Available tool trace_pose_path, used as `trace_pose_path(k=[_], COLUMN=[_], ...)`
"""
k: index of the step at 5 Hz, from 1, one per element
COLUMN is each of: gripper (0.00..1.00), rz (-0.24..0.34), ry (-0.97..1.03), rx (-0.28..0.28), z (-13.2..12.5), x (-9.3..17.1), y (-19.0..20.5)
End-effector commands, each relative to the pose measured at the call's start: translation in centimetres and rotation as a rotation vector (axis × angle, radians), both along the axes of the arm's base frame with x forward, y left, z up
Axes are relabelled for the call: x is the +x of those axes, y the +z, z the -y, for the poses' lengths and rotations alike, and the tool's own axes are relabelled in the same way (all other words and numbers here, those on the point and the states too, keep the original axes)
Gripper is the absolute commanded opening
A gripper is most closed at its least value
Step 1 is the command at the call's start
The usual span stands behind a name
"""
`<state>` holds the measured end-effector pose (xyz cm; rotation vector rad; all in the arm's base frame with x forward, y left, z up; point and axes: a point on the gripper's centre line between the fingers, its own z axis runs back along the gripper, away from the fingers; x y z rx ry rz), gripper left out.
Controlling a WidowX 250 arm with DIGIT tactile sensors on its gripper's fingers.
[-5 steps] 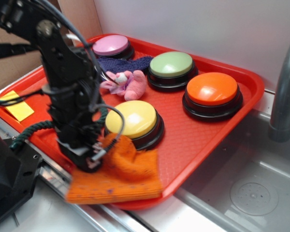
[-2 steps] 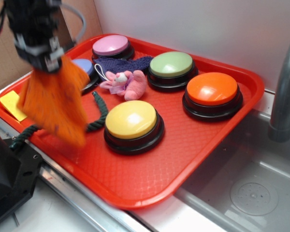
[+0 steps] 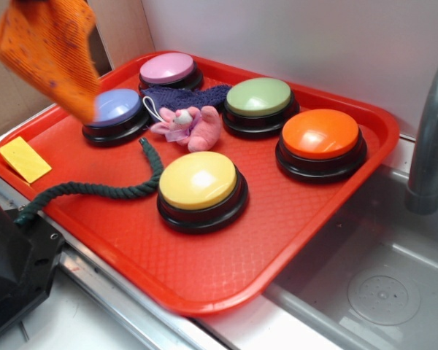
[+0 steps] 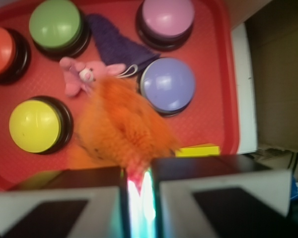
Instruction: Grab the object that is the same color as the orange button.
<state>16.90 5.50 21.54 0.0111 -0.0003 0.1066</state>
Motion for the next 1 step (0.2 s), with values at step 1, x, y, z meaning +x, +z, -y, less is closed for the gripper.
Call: trace_pose_path(k=[1], gripper=[0.00], rz=[0.023], ry=[0.056], rx=[0.074], z=[-2.27], x=[-0.85], y=[3.08])
